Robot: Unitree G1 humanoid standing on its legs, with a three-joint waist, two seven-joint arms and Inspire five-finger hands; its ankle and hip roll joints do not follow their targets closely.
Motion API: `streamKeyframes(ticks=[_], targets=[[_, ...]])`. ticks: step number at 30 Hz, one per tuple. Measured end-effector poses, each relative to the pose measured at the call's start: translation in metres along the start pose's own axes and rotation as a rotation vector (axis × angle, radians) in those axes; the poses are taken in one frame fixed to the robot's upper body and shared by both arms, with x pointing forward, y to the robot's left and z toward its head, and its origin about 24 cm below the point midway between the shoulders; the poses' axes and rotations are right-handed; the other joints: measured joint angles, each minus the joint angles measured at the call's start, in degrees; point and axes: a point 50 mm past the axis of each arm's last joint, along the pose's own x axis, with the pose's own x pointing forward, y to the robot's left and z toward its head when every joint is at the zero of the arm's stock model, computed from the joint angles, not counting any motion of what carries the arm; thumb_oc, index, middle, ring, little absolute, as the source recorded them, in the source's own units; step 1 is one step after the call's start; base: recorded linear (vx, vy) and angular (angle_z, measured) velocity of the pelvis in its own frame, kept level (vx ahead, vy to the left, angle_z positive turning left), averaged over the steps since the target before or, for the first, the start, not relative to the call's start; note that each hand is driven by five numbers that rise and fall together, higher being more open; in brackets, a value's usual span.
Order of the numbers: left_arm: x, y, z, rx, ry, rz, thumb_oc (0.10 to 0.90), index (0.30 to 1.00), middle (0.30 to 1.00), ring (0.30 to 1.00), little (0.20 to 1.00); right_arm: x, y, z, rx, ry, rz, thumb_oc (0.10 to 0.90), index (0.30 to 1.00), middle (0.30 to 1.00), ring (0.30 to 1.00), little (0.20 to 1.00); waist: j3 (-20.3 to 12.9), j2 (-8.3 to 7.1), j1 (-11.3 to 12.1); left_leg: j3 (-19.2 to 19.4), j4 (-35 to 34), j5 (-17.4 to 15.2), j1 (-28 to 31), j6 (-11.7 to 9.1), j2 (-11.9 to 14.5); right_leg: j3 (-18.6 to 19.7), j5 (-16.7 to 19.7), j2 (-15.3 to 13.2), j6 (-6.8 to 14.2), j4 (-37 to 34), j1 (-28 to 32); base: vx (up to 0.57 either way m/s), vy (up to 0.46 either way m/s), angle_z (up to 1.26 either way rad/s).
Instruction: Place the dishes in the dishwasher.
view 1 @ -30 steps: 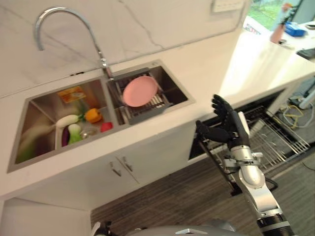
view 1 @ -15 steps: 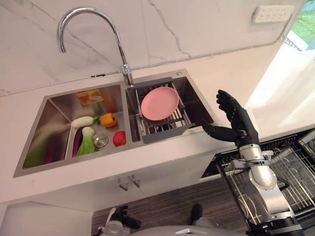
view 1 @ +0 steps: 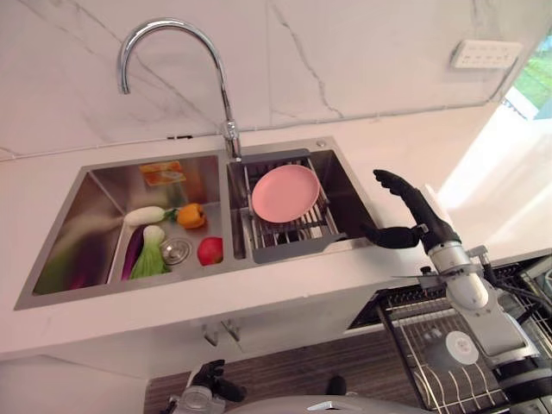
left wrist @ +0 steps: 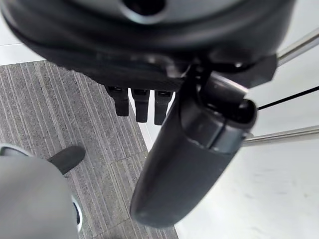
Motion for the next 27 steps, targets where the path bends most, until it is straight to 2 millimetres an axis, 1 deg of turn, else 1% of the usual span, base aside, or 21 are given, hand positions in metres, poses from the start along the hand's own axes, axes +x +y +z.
streamKeyframes(ticks=[2,3,4,6,8,10,11,12,15,18,22,27], targets=[[0.0,0.0,-0.002,0.001,0.006,-0.003,0.8,0.9,0.9,0.9,0.9,0.006,-0.004,0.003,-0.028,-0.016,0.003,0.8,0.9,0.9,0.9,0.9,-0.2,0.5,0.6,-0.3,0.1,-0.1,0.0,0.2,0.0,-0.1,-0.1,0.0,0.1,0.0,0.0,0.01,-0.041,0.06],[-0.001,0.002,-0.007,0.004,0.019,-0.004,0.8,0.9,0.9,0.9,0.9,0.01,-0.006,0.005,-0.06,-0.024,0.008,0.8,0.9,0.9,0.9,0.9,-0.3,0.77,1.1,-0.8,0.1,-0.1,-0.4,0.2,0.1,-0.5,-0.1,0.0,0.1,0.0,0.2,0.02,-0.05,0.09],[-0.001,0.002,-0.007,0.006,0.022,-0.005,0.8,0.9,0.9,0.9,0.9,0.012,-0.008,0.005,-0.086,-0.027,0.013,0.8,0.9,0.9,0.9,0.9,-0.3,0.83,1.1,-1.1,0.1,-0.1,-0.4,0.2,0.0,-0.6,-0.1,-0.1,0.1,0.0,0.2,0.04,-0.043,0.14],[-0.002,0.002,-0.016,0.01,0.052,-0.006,0.8,0.9,0.9,0.9,0.9,0.021,-0.011,0.005,-0.167,-0.032,0.032,0.8,0.9,0.9,0.9,0.9,-0.4,0.94,1.6,-1.5,0.1,-0.1,-0.9,0.2,0.1,-1.2,-0.2,-0.2,0.2,0.0,0.3,0.03,-0.029,0.12],[-0.004,0.002,-0.023,0.009,0.069,-0.007,0.8,0.9,0.9,0.9,0.9,0.025,-0.012,0.003,-0.21,-0.026,0.043,0.8,0.9,0.9,0.9,0.9,-0.4,0.92,1.8,-2.0,0.1,-0.1,-0.8,0.2,0.1,-1.6,-0.3,-0.3,0.3,0.0,0.6,0.01,-0.01,0.14],[-0.004,0.002,-0.023,0.005,0.06,-0.008,0.8,0.9,0.9,0.9,0.9,0.028,-0.012,0.001,-0.237,-0.017,0.044,0.8,0.9,0.9,0.9,0.9,-0.4,0.93,2.5,-2.8,0.1,-0.1,-0.8,0.2,0.0,-2.4,-0.6,-0.5,0.7,0.0,1.1,0.01,-0.021,0.21],[-0.005,0.002,-0.024,0.005,0.062,-0.008,0.8,0.9,0.9,0.9,0.9,0.031,-0.01,0.003,-0.256,-0.028,0.053,0.8,0.9,0.9,0.9,0.9,-0.3,0.98,2.9,-2.8,0.1,-0.1,-1.0,0.2,0.0,-2.5,-0.6,-0.5,0.7,0.0,1.1,0.01,-0.02,0.07],[-0.004,0.002,-0.023,0.005,0.058,-0.008,0.8,0.9,0.9,0.9,0.9,0.035,-0.007,0.004,-0.273,-0.033,0.069,0.8,0.9,0.9,0.9,0.9,-0.3,0.95,2.6,-2.8,0.1,-0.1,-0.9,0.2,0.0,-2.4,-0.6,-0.5,0.7,0.0,1.1,0.0,0.0,0.0],[-0.004,0.002,-0.021,0.017,0.053,-0.011,0.8,0.9,0.9,0.9,0.9,0.043,-0.001,0.007,-0.316,-0.048,0.1,0.8,0.9,0.9,0.9,0.9,-0.3,0.92,2.9,-3.1,0.1,-0.1,-1.0,0.2,0.1,-2.6,-0.6,-0.5,0.6,0.0,1.2,0.01,-0.005,0.02],[-0.004,0.002,-0.02,0.032,0.046,-0.014,0.8,0.9,0.9,0.9,0.9,0.045,0.001,0.006,-0.33,-0.045,0.114,0.8,0.9,0.9,0.9,0.9,-0.3,0.93,3.3,-3.2,0.1,-0.1,-0.9,0.2,0.1,-2.7,-0.6,-0.4,0.6,0.0,1.2,0.0,0.0,0.03],[-0.004,0.002,-0.02,0.033,0.045,-0.016,0.8,0.9,0.9,0.9,0.9,0.05,0.013,0.004,-0.357,-0.042,0.177,0.8,0.9,0.9,0.9,0.9,-0.3,0.97,4.0,-4.0,0.3,-0.1,-0.8,0.2,0.2,-3.3,-0.5,-0.5,0.4,0.0,1.8,0.01,0.001,0.07],[-0.004,0.001,-0.018,0.032,0.032,-0.018,0.8,0.9,0.9,0.9,0.9,0.056,0.017,-0.001,-0.414,-0.025,0.213,0.8,0.9,0.9,0.9,0.9,-0.3,0.96,4.9,-4.2,0.4,-0.1,-0.8,0.2,0.1,-3.7,-0.5,-0.6,0.4,0.1,1.9,0.01,0.001,0.04]])
